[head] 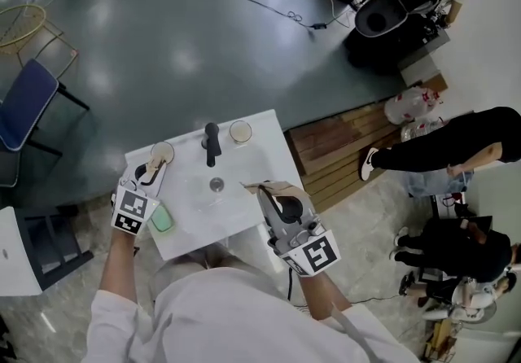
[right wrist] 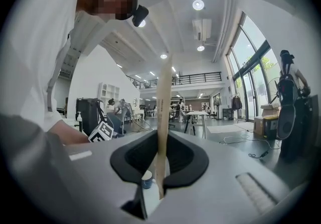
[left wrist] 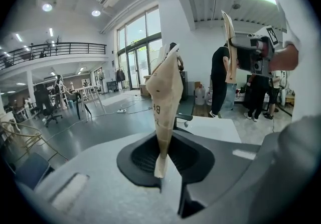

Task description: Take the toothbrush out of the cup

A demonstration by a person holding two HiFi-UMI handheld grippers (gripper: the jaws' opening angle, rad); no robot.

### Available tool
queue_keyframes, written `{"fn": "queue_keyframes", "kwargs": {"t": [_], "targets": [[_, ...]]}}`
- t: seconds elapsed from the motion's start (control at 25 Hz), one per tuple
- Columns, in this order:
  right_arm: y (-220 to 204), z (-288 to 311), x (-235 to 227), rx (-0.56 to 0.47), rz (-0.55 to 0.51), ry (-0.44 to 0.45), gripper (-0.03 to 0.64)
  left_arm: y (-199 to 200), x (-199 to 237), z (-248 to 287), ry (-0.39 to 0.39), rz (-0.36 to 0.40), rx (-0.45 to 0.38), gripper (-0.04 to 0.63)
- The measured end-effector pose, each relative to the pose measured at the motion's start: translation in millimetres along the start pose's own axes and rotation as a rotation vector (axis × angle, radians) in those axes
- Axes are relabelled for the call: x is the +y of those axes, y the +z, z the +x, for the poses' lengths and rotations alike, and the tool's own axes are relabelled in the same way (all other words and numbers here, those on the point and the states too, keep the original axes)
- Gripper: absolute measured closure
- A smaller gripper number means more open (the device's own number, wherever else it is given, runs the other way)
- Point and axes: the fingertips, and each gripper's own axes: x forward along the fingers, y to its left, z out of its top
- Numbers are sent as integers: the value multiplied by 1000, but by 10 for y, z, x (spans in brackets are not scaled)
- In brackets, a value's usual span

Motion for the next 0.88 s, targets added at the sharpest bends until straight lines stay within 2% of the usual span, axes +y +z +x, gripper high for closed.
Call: {"fn": "queue_keyframes", "kwargs": {"t": [0.48, 0.88], "targets": [[-5, 145, 29, -5, -4, 24, 572, 547, -133, -384, -53, -67, -33, 552], [-18, 317, 51, -3, -14, 41, 572, 810, -270, -618, -95, -27, -34, 552]]}}
